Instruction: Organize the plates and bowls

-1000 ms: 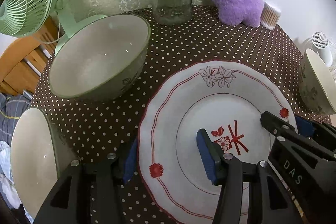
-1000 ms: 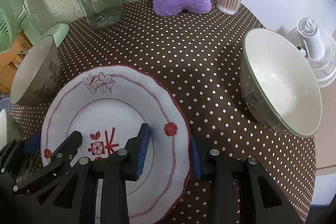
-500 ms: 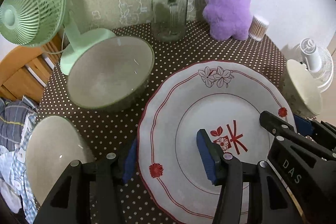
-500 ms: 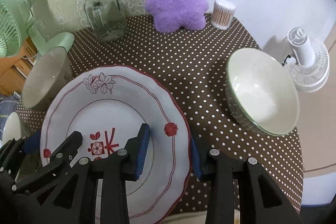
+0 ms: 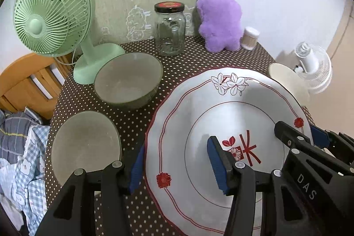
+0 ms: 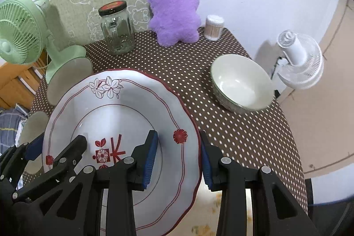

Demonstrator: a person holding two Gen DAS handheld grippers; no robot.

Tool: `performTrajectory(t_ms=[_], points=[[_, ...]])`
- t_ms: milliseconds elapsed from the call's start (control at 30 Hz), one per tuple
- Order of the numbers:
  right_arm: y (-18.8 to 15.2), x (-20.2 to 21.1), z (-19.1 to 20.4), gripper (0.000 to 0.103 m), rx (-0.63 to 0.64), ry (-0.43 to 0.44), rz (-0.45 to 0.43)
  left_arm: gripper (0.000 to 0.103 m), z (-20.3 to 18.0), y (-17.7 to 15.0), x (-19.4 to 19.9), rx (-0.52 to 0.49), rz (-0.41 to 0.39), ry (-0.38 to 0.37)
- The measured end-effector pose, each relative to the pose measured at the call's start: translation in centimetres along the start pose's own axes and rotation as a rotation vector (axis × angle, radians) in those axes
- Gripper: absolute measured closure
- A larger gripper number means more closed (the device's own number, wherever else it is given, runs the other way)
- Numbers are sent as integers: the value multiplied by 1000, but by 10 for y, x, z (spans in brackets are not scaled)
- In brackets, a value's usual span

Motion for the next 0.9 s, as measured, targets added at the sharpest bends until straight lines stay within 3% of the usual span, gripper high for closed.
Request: performTrajectory(t_ms=[467,900], points=[[-54,23,-35,62,-91,-17,-16,49,-36,-37,23,-105,-12,-8],[-75,6,-92,62,-55,-23,58,49,-89,-61,-2,-57,88,-34]])
Point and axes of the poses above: each gripper's, at about its wrist camera, not at the fingertips, and x roughly against the way its jaws point, z to its left, y to its top, the point moved 6 cm from there along -x, roughly the way its jaws point, and after that the axes turned 14 degrees about z, right-handed, at the moved point
